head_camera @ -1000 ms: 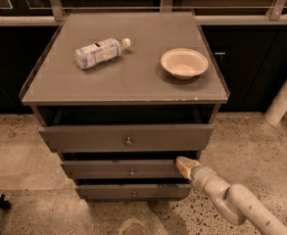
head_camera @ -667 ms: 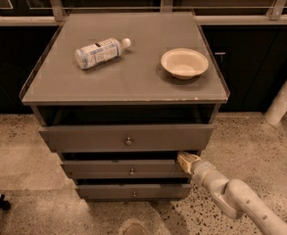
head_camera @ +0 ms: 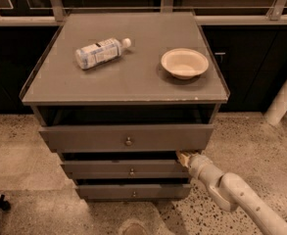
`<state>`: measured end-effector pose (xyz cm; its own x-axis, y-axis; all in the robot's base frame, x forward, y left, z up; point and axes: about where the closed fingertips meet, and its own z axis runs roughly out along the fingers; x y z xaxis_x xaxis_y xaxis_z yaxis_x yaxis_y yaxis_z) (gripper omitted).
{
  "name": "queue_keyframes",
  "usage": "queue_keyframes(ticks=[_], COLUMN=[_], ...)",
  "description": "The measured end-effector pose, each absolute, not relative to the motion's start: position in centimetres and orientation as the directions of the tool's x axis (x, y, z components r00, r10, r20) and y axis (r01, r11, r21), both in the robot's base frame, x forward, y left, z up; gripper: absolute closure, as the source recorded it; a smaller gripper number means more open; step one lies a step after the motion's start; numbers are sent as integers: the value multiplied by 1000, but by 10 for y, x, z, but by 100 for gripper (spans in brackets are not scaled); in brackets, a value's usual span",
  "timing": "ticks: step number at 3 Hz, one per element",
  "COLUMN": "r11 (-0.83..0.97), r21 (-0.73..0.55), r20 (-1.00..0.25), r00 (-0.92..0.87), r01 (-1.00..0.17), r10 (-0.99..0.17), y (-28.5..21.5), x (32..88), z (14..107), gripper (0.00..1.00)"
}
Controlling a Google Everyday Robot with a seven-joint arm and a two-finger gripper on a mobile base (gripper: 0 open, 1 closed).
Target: Open middle drawer
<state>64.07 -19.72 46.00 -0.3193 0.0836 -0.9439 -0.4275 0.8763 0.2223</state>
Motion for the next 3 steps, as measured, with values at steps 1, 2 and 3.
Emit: queue_keyframes(ticks=[1, 2, 3], r11=[876, 885, 903], r21=[222, 239, 258], r20=[-944, -937, -924], r00=[-319, -335, -362], r01=[-427, -401, -343], r10=[84, 101, 126], y=[-195, -182, -169], x=[637, 650, 657], z=[460, 450, 436], gripper=[100, 100, 100])
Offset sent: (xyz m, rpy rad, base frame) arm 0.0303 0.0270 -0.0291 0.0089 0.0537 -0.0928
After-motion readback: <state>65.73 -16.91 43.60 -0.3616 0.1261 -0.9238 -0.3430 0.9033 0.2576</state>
